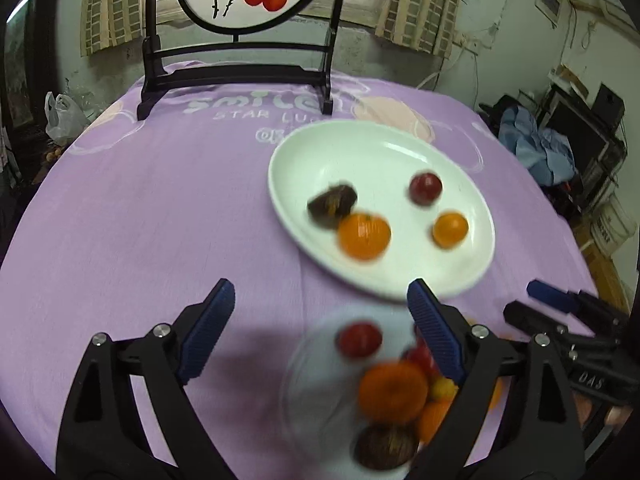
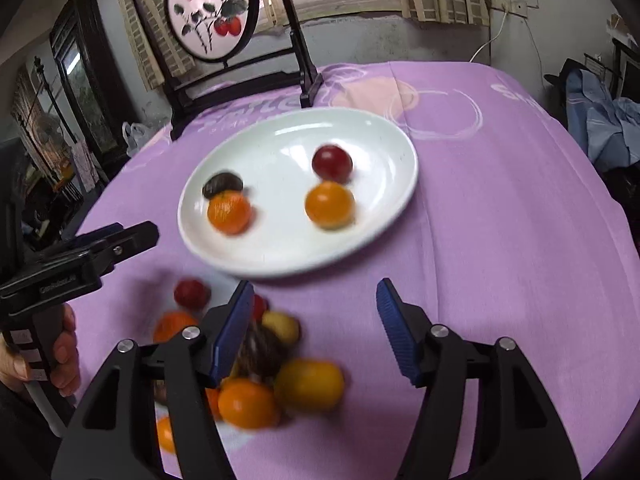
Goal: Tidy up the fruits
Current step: 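Carry passion fruit and yellow tomato to the plate and release both, then grasp a passion fruit with the left tool while the right tool grasps an orange tomato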
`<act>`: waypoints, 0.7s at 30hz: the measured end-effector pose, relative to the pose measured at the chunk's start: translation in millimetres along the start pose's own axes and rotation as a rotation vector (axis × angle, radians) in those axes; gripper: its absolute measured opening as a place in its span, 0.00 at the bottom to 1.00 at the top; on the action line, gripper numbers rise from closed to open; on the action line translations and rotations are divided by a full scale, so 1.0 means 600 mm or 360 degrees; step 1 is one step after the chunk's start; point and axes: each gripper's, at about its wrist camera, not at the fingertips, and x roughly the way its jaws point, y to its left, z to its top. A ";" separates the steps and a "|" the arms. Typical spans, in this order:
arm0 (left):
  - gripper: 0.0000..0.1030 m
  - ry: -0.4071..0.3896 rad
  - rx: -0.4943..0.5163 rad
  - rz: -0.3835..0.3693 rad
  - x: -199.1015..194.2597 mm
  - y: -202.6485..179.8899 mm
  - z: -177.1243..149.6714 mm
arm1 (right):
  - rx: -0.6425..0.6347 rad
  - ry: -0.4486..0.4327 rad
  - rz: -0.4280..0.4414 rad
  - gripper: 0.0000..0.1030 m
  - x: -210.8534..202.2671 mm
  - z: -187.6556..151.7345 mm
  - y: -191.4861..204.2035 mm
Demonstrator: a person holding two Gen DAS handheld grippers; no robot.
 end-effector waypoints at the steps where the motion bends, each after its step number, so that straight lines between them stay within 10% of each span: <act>1: 0.87 0.0015 0.0013 0.0013 -0.008 0.000 -0.016 | -0.0017 0.0004 -0.0014 0.62 -0.007 -0.012 0.003; 21: 0.87 0.0069 0.0113 -0.0021 -0.078 -0.012 -0.183 | 0.0037 0.0002 0.0047 0.62 -0.075 -0.169 0.027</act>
